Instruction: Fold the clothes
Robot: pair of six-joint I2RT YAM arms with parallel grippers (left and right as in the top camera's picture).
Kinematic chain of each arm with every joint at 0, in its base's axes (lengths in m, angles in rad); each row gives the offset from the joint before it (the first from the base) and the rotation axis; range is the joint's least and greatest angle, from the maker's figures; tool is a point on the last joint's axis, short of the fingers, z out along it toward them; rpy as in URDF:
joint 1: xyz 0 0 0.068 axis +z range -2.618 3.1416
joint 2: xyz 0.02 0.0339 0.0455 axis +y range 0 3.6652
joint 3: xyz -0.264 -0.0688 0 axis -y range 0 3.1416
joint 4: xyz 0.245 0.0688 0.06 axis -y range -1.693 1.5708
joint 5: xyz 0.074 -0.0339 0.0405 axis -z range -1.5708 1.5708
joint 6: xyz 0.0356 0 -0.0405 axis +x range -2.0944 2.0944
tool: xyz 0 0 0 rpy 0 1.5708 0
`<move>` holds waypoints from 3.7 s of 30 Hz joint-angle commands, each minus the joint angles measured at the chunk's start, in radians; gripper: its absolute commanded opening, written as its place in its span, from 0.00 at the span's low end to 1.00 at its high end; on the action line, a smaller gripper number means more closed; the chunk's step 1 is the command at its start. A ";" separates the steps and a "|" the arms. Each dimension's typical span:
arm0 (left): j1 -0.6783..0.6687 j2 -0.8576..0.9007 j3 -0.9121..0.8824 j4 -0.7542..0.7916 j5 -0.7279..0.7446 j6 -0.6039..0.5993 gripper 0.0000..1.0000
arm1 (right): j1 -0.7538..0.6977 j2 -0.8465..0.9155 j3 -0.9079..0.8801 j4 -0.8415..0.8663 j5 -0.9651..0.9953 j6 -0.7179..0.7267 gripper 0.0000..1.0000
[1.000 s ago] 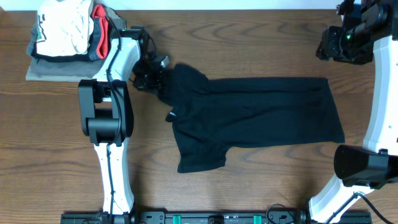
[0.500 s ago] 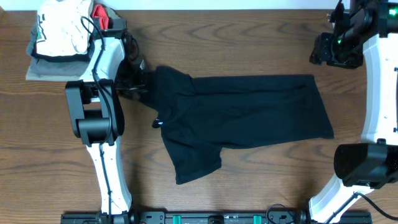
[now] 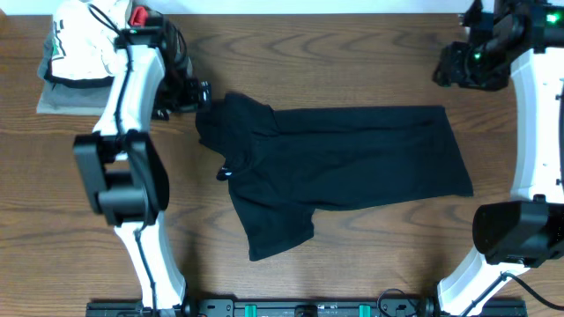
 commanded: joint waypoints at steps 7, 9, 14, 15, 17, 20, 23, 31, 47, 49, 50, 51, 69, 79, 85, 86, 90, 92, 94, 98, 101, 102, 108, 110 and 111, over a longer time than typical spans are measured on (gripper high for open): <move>0.036 -0.158 0.002 0.055 0.029 -0.102 0.98 | 0.300 0.027 -0.213 0.367 -0.157 -0.032 0.62; 0.040 -0.169 0.002 0.051 0.061 -0.078 0.98 | 0.360 0.058 -0.227 0.436 -0.097 0.018 0.62; 0.005 -0.168 0.000 0.027 0.300 0.136 0.99 | 0.381 0.084 -0.226 0.492 -0.020 0.100 0.63; -0.014 -0.167 0.000 0.015 0.333 0.187 0.98 | 0.366 0.082 -0.220 0.489 -0.009 0.107 0.63; -0.059 -0.167 0.000 -0.002 0.341 0.262 0.96 | 0.324 0.082 -0.209 0.471 -0.005 0.116 0.63; -0.151 -0.164 -0.012 -0.008 0.332 0.401 0.95 | 0.237 0.075 -0.208 0.425 -0.018 0.123 0.64; -0.241 -0.139 -0.020 -0.005 0.222 0.446 0.92 | 0.140 0.074 -0.208 0.372 -0.084 0.113 0.63; -0.306 -0.026 -0.033 -0.001 0.089 0.446 0.84 | 0.044 0.074 -0.208 0.247 -0.129 -0.013 0.59; -0.303 0.087 -0.033 -0.029 0.137 0.509 0.70 | 0.053 0.074 -0.208 0.220 -0.114 -0.024 0.58; -0.303 0.087 -0.033 -0.054 0.176 0.510 0.68 | 0.054 0.074 -0.208 0.221 -0.114 -0.024 0.58; -0.303 0.087 -0.033 -0.060 0.181 0.510 0.68 | 0.054 0.074 -0.208 0.221 -0.114 -0.024 0.58; -0.303 0.087 -0.033 -0.063 0.183 0.510 0.67 | 0.054 0.074 -0.208 0.221 -0.114 -0.024 0.58; -0.303 0.089 -0.128 0.003 0.183 0.509 0.38 | 0.053 0.074 -0.208 0.202 -0.113 -0.063 0.60; -0.303 0.081 -0.089 0.013 0.183 0.409 0.12 | 0.053 0.074 -0.208 0.208 -0.113 -0.066 0.62; -0.304 0.033 -0.045 0.015 0.183 0.329 0.06 | 0.054 0.074 -0.208 0.208 -0.114 -0.066 0.63; -0.304 0.025 -0.034 0.016 0.183 0.298 0.06 | 0.054 0.074 -0.208 0.209 -0.114 -0.066 0.63; -0.306 0.004 -0.004 0.026 0.184 0.188 0.06 | 0.053 0.074 -0.208 0.209 -0.114 -0.066 0.63; -0.311 -0.005 -0.004 0.032 0.184 0.170 0.06 | 0.054 0.074 -0.208 0.208 -0.114 -0.066 0.63; -0.322 -0.007 -0.004 0.033 0.185 0.170 0.06 | 0.054 0.074 -0.208 0.206 -0.114 -0.066 0.63; -0.350 -0.007 -0.004 0.033 0.233 0.170 0.06 | 0.053 0.074 -0.208 0.206 -0.114 -0.066 0.63; -0.373 -0.007 -0.004 0.033 0.263 0.171 0.06 | 0.053 0.074 -0.208 0.204 -0.114 -0.066 0.63; -0.383 -0.007 -0.004 0.032 0.262 0.171 0.06 | 0.053 0.074 -0.208 0.204 -0.114 -0.066 0.63; -0.433 -0.006 -0.005 0.032 0.224 0.171 0.06 | 0.053 0.074 -0.208 0.193 -0.113 -0.066 0.63; -0.441 -0.006 -0.006 0.028 0.166 0.171 0.06 | 0.053 0.074 -0.208 0.187 -0.114 -0.071 0.63; -0.443 -0.006 -0.007 0.025 0.138 0.171 0.06 | 0.053 0.074 -0.208 0.182 -0.113 -0.075 0.63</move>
